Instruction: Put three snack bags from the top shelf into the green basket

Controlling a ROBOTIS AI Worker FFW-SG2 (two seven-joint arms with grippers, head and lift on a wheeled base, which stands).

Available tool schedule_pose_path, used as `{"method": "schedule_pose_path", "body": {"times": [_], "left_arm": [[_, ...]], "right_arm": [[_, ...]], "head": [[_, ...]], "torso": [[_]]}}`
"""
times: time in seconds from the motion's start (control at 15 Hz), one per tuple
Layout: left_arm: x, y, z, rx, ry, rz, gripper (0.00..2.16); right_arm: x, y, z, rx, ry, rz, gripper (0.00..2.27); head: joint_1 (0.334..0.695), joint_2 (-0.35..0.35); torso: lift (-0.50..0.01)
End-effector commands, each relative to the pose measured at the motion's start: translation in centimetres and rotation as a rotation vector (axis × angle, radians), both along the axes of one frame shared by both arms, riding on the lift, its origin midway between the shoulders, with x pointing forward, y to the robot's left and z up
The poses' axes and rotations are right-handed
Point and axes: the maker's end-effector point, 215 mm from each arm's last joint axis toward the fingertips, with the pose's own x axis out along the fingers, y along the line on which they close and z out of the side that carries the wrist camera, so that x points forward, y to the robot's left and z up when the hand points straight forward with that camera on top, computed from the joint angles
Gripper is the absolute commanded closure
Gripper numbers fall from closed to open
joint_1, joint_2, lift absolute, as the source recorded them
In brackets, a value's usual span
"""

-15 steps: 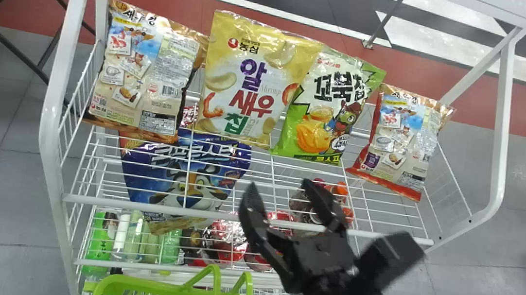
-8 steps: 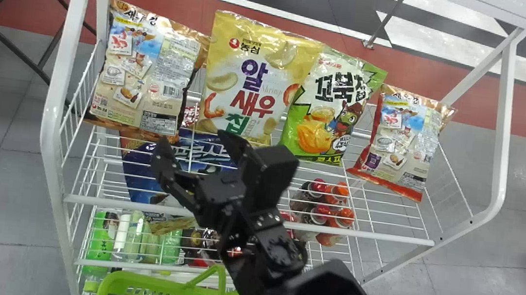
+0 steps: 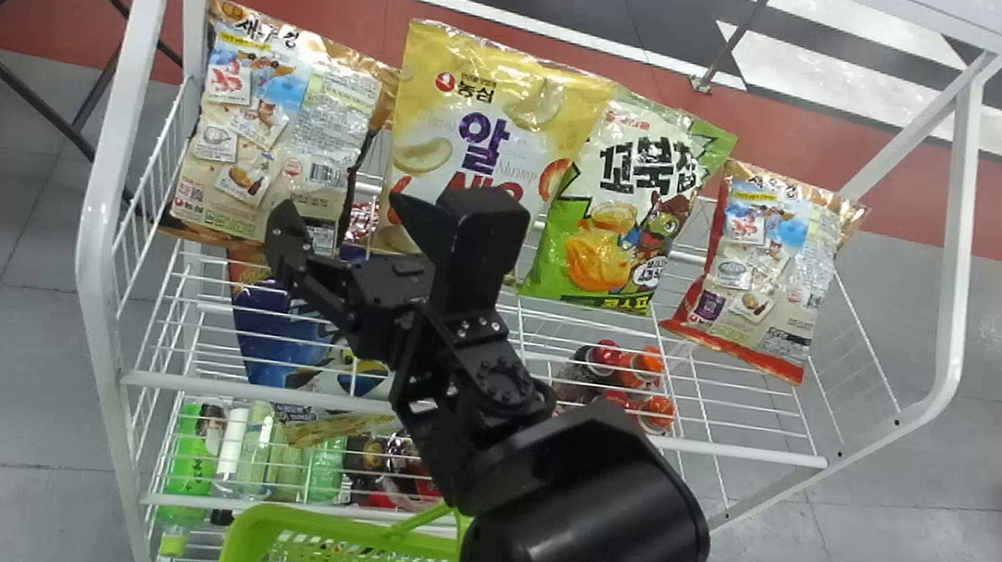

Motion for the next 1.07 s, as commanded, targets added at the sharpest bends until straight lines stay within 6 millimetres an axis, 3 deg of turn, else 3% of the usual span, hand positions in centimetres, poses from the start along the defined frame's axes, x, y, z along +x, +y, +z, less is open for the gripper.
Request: {"method": "schedule_pose_path", "body": {"times": [0.0, 0.4, 0.47, 0.67, 0.73, 1.0], "left_arm": [[0.0, 0.0, 0.0, 0.000, -0.001, 0.001, 2.02], [0.0, 0.0, 0.0, 0.002, -0.001, 0.002, 2.02], [0.0, 0.0, 0.0, 0.002, -0.001, 0.002, 2.02], [0.0, 0.0, 0.0, 0.002, -0.001, 0.002, 2.02], [0.0, 0.0, 0.0, 0.002, -0.001, 0.002, 2.02], [0.0, 0.0, -0.1, 0.004, 0.000, 0.001, 2.02]], "right_arm": [[1.4, 0.3, 0.4, 0.003, -0.005, -0.004, 0.11], [4.8, 3.0, -0.6, 0.062, 0.111, 0.047, 0.22], [4.7, 3.6, -1.0, 0.065, 0.125, 0.074, 0.41], [4.3, 4.5, -1.9, 0.066, 0.178, 0.131, 1.85], [4.2, 4.5, -1.9, 0.060, 0.176, 0.139, 2.12], [4.9, 4.7, -0.5, 0.063, 0.133, 0.171, 2.23]], "head": [[0.695, -0.350], [0.695, -0.303], [0.695, -0.293], [0.695, -0.263], [0.695, -0.254], [0.695, -0.249]], "torso": [[-0.047], [-0.047], [-0.047], [-0.047], [-0.047], [-0.047]]}}
